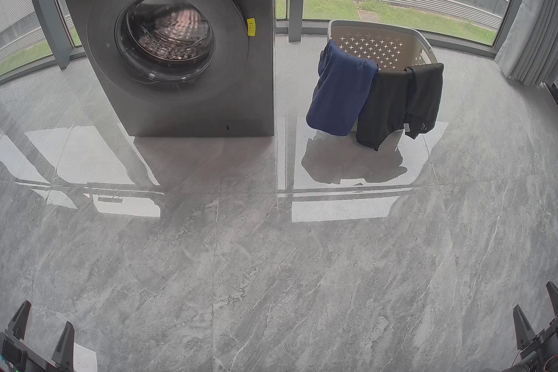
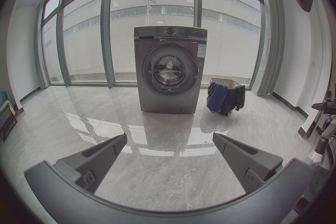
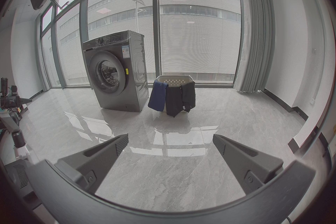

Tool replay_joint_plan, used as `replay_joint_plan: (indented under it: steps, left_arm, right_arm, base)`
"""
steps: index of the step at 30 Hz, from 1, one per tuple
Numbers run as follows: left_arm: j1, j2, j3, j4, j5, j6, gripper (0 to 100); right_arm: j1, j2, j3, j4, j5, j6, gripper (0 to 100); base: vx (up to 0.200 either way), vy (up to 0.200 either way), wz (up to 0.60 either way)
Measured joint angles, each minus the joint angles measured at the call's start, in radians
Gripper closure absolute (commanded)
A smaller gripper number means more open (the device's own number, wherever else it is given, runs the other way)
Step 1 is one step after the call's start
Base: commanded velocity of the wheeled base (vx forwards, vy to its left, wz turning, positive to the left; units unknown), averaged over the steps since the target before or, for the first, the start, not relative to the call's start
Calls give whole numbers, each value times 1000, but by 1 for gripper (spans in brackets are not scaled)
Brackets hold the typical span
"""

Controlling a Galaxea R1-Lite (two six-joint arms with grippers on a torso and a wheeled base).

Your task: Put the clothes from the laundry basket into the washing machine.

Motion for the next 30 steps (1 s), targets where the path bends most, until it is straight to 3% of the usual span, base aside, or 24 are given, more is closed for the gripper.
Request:
replay_joint_plan:
  steps: [6, 30]
  left_arm:
    - [0, 0, 0, 0, 0, 0, 0]
    - [1, 0, 0, -1, 3, 1, 0]
  right_arm:
    - [-2, 0, 0, 0, 0, -1, 0]
    - [-3, 0, 0, -1, -1, 1, 0]
  base:
    - [0, 0, 0]
    - [200, 0, 0]
